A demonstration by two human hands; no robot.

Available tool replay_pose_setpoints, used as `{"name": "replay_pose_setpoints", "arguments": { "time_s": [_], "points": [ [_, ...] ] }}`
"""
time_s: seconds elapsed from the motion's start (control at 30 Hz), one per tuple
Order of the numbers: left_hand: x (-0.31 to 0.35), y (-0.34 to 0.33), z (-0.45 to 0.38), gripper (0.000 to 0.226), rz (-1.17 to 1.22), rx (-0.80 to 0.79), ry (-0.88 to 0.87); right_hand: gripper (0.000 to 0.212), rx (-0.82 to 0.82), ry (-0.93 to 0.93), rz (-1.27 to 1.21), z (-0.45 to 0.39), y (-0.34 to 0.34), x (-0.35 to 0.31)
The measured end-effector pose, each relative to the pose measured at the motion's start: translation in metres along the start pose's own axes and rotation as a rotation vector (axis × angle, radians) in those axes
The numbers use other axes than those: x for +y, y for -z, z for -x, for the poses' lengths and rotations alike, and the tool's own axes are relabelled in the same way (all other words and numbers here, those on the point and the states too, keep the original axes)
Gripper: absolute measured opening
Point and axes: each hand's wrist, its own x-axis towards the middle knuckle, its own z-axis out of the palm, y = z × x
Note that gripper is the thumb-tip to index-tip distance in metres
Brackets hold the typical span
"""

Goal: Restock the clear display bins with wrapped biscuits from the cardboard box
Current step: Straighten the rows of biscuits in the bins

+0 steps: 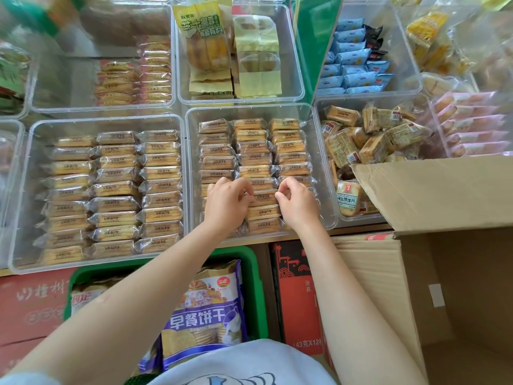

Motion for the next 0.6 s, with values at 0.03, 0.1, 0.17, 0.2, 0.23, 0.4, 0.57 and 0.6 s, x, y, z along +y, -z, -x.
{"name": "replay_pose_setpoints", "arguments": {
  "time_s": [0.03,0.1,0.17,0.2,0.23,0.4,0.57,0.6],
  "points": [
    [-0.001,0.0,0.001,0.004,-0.003,-0.002,-0.001,0.007,-0.004,0.0,0.0,0.001,0.001,0.0],
    [-0.003,0.001,0.0,0.008,-0.025,-0.013,-0.007,0.007,-0.006,-0.007,0.002,0.002,0.0,-0.001],
    [-0.002,0.003,-0.001,0.011,-0.073,-0.03,-0.024,0.007,-0.006,-0.013,-0.002,0.002,0.001,-0.002],
    [0.0,0.003,-0.001,0.011,-0.1,-0.033,-0.036,0.008,-0.009,-0.015,0.0,0.002,0.001,-0.003],
    [0.001,0.004,-0.001,0.012,-0.131,-0.032,-0.051,0.008,-0.014,-0.014,0.01,0.002,0.002,-0.003],
    [-0.003,0.008,-0.001,0.01,-0.171,0.124,-0.103,0.022,0.055,0.111,0.228,0.007,0.008,-0.017],
    [-0.01,0.015,-0.011,0.031,-0.23,0.085,0.035,0.023,0.046,0.081,0.215,-0.005,0.008,-0.03],
    [-0.011,0.014,-0.014,0.036,-0.246,0.057,0.053,0.024,0.029,0.046,0.21,-0.008,0.007,-0.029]
  ]
}}
